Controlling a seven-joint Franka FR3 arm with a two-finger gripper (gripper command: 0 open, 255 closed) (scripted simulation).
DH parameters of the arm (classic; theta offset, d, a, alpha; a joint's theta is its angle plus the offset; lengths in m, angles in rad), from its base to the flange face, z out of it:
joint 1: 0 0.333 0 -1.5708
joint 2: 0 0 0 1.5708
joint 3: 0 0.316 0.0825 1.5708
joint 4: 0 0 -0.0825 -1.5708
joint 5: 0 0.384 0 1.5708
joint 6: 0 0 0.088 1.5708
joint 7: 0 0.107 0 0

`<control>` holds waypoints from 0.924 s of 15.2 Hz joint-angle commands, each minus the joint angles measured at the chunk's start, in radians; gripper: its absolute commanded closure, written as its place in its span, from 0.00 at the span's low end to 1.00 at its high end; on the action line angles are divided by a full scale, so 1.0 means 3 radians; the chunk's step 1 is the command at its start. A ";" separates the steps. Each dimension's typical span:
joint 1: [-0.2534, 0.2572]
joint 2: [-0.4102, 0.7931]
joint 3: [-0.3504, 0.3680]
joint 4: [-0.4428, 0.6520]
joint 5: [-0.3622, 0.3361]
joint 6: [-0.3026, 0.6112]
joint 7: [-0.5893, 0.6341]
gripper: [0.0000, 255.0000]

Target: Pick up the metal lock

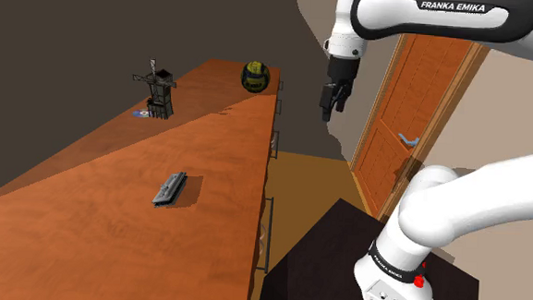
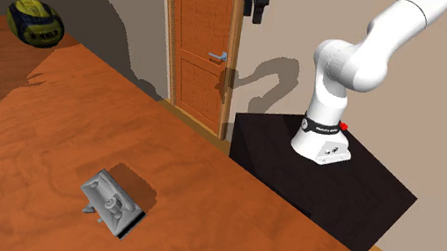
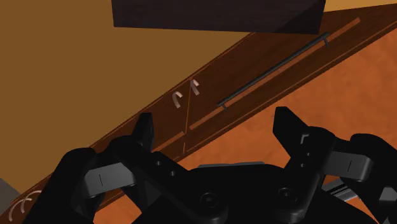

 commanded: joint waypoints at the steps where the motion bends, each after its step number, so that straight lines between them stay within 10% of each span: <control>1: 0.0000 0.0000 0.0000 0.0000 0.0000 0.0000 0.0000 0.00; 14: 0.0102 0.1091 0.0896 0.0342 0.0484 0.0435 0.1564 0.00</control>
